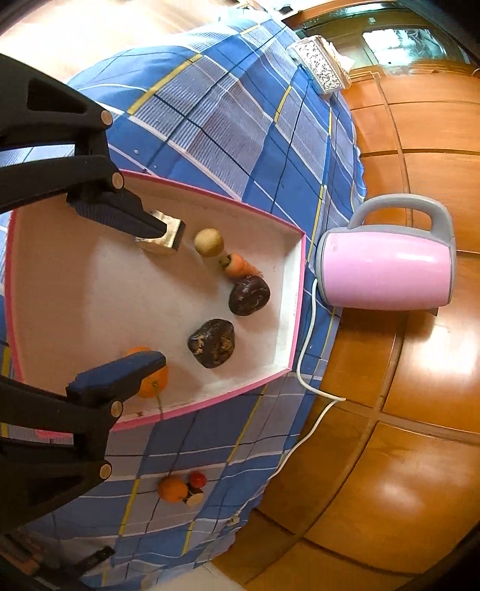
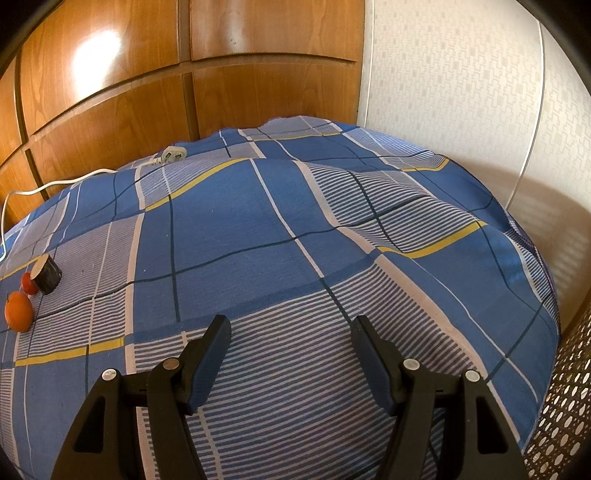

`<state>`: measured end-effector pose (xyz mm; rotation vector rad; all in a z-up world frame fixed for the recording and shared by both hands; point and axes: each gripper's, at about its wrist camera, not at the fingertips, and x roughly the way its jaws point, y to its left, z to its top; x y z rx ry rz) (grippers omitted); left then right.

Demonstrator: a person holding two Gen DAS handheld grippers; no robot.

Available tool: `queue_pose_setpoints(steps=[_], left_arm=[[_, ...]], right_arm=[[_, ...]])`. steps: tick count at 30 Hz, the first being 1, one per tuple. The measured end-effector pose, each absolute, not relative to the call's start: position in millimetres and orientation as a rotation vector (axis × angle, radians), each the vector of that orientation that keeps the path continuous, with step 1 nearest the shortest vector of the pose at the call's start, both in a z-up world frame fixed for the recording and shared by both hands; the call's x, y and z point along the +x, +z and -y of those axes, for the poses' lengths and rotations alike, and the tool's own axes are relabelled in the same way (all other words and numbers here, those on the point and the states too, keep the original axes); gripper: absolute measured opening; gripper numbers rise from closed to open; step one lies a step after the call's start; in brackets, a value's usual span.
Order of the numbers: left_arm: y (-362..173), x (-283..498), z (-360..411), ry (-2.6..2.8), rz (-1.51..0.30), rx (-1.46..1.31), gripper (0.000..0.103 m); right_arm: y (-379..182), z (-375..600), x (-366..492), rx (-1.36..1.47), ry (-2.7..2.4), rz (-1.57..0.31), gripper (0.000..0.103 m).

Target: Organize fruits

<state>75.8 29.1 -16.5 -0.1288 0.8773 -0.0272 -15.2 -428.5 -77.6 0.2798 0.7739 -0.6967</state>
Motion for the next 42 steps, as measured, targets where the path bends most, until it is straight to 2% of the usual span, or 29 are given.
queue_pose_setpoints(steps=[11, 14, 25, 42], left_arm=[[-25, 62, -42, -0.01, -0.886, -0.145, 0.068], [-27, 58, -49, 0.007, -0.88, -0.151, 0.079], [-38, 42, -74, 0.071, -0.89, -0.197, 0.08], [-44, 38, -74, 0.059, -0.903, -0.209, 0.082]], right_arm=[[-76, 427, -13, 0.275, -0.694, -0.804, 0.069], [-74, 425, -12, 0.284, -0.677, -0.823, 0.069], [-67, 376, 15, 0.299, -0.385, -0.889, 0.069], [-54, 302, 74, 0.293, -0.079, -0.941, 0.069]])
